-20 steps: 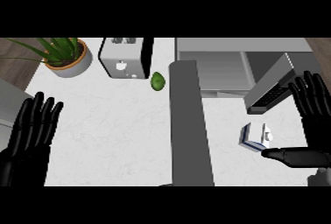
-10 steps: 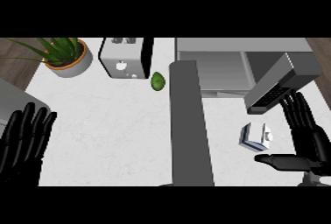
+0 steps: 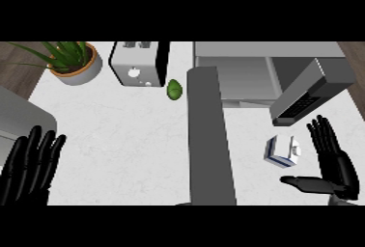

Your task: Pick up the milk, place it into the microwave and close the microwave

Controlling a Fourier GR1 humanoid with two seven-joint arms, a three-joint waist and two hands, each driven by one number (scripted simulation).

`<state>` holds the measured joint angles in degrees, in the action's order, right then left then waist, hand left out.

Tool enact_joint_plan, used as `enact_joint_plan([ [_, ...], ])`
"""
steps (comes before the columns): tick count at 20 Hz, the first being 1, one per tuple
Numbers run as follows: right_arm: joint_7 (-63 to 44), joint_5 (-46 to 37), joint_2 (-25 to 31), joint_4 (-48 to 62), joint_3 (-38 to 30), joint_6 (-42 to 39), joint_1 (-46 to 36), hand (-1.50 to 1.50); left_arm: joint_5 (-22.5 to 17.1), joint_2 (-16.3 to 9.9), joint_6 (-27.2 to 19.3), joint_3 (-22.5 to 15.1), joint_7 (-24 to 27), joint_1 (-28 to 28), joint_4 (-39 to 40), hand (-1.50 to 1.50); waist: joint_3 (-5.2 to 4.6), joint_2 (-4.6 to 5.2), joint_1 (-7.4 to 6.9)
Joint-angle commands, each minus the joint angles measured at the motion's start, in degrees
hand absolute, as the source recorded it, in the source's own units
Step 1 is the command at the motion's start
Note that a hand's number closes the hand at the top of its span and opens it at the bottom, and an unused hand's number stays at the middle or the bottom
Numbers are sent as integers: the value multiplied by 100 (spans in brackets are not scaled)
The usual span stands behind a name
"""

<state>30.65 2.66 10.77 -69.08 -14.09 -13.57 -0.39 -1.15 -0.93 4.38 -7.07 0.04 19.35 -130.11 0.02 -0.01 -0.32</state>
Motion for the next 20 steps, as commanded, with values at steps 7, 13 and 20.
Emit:
enact_joint_plan([
  [7,1486,-160,226,2587,-262,-217,-855,-150,494,89,-330,-682,194,313,-125,-150,2,3,-21],
  [13,2642,-426,399,4461,-376,-162,-1656,-150,145,-7,-65,-65,324,116,132,-150,7,20,-50],
  [20,3268,-668,530,5451,-318,-113,-1948,-150,510,89,-188,-622,241,286,-39,-150,15,35,-90],
])
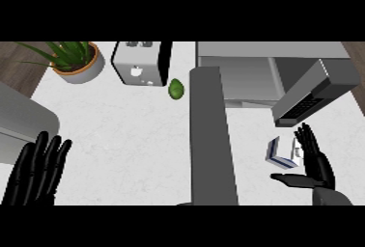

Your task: Pick up the milk, place it into the microwave and close the microwave

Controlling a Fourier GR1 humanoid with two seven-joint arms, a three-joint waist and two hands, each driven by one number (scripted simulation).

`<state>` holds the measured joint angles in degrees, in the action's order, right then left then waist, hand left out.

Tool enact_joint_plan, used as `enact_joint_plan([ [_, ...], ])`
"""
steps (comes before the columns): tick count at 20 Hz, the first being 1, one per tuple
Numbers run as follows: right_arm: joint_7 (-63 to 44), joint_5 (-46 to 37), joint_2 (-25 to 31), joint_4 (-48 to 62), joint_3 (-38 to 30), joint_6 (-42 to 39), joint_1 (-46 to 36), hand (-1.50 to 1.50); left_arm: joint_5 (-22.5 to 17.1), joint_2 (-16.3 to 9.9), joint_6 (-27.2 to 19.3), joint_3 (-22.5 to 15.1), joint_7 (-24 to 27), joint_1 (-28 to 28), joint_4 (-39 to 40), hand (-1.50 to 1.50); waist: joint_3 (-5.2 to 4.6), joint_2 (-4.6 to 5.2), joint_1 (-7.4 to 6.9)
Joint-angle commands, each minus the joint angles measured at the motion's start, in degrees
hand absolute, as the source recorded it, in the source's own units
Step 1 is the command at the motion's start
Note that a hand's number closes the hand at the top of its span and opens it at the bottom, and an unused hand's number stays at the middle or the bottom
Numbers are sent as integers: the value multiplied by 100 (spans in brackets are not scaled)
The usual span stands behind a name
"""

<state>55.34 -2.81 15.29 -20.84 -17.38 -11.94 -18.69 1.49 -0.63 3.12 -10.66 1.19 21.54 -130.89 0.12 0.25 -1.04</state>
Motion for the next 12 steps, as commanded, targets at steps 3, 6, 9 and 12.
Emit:
enact_joint_plan([
  [3,920,-204,42,536,134,-387,-121,150,-67,-55,18,152,46,-154,88,-150,5,13,-7],
  [6,1511,-825,174,117,649,253,272,150,-122,-76,120,11,165,204,-37,-150,10,7,-27],
  [9,1499,-478,-37,247,377,-103,35,150,-40,-33,-8,99,41,-43,10,-150,7,10,12],
  [12,1445,-405,-103,-51,559,-917,77,150,-189,-80,52,149,-29,64,-120,-150,5,-13,30],
])
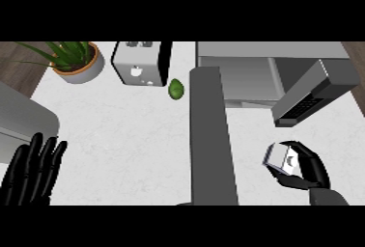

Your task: Pick up the milk, place it into the microwave and close the microwave

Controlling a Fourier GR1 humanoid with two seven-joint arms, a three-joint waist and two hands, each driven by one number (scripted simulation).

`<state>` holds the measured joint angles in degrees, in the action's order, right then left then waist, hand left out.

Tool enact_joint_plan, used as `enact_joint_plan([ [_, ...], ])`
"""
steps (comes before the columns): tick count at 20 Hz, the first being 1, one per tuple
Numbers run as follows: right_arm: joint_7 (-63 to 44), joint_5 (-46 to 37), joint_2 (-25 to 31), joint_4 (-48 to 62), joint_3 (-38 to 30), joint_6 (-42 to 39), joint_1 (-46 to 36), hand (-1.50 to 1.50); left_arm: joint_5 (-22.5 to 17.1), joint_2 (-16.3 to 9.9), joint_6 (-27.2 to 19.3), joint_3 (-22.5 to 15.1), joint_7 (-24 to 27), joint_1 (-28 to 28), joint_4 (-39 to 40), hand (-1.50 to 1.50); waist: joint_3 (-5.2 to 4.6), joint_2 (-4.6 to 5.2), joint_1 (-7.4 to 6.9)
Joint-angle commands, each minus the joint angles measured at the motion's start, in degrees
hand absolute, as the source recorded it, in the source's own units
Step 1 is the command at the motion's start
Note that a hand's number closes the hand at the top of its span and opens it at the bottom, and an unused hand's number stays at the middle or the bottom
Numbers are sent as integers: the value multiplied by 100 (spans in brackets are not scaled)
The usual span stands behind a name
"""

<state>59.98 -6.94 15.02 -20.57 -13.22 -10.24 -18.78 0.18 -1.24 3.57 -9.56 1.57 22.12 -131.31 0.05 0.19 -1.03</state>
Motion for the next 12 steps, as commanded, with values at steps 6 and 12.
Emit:
enact_joint_plan([
  [6,1160,202,-433,-387,203,-777,487,150,-118,-52,-6,71,-270,118,-292,-150,8,-14,61],
  [12,729,352,-899,-1464,372,-260,964,150,-16,90,-29,8,34,139,45,-150,-8,-40,125],
])
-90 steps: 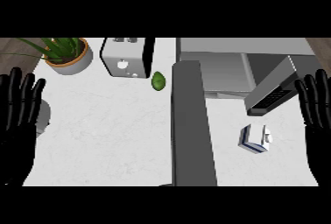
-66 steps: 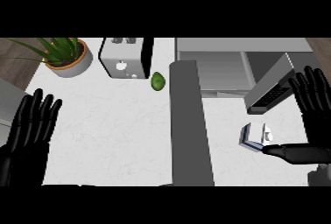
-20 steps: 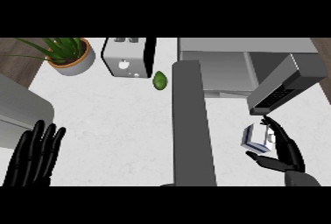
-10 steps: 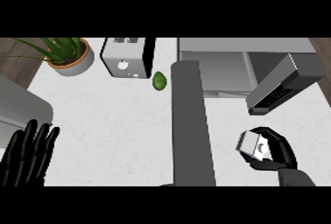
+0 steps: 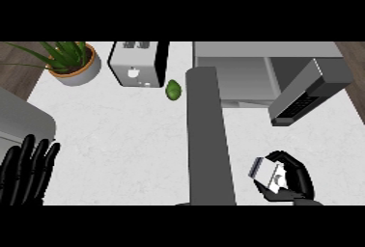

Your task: Pick up the milk, place it into the microwave and close the microwave

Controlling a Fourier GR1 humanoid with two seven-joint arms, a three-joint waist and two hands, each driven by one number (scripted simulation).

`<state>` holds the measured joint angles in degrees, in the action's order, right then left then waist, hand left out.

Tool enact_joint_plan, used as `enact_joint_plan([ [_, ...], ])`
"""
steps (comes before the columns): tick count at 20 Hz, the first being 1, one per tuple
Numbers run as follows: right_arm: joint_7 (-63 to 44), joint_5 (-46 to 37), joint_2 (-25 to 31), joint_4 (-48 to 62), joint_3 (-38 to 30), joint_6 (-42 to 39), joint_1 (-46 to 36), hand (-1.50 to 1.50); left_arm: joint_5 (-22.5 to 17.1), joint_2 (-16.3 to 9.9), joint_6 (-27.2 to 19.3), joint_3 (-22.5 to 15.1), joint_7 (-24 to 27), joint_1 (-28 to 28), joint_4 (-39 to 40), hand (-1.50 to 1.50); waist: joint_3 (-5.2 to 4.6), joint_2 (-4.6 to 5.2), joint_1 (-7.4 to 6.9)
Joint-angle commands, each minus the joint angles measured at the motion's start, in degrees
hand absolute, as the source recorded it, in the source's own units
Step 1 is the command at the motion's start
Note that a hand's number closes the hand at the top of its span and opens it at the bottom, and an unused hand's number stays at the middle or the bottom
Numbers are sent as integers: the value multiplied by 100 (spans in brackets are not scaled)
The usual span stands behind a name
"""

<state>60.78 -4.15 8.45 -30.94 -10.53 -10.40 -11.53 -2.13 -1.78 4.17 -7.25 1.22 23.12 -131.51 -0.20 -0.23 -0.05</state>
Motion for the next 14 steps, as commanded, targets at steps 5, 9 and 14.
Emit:
enact_joint_plan([
  [5,-361,150,-622,-2051,451,207,898,150,-68,43,69,190,292,93,312,-150,11,0,45],
  [9,-917,331,-833,-2448,777,988,544,150,-427,-149,377,598,464,427,221,-150,14,7,-18],
  [14,-1623,74,-841,-2797,1147,1556,132,150,-644,-209,127,865,-290,-404,162,-150,20,23,-10],
])
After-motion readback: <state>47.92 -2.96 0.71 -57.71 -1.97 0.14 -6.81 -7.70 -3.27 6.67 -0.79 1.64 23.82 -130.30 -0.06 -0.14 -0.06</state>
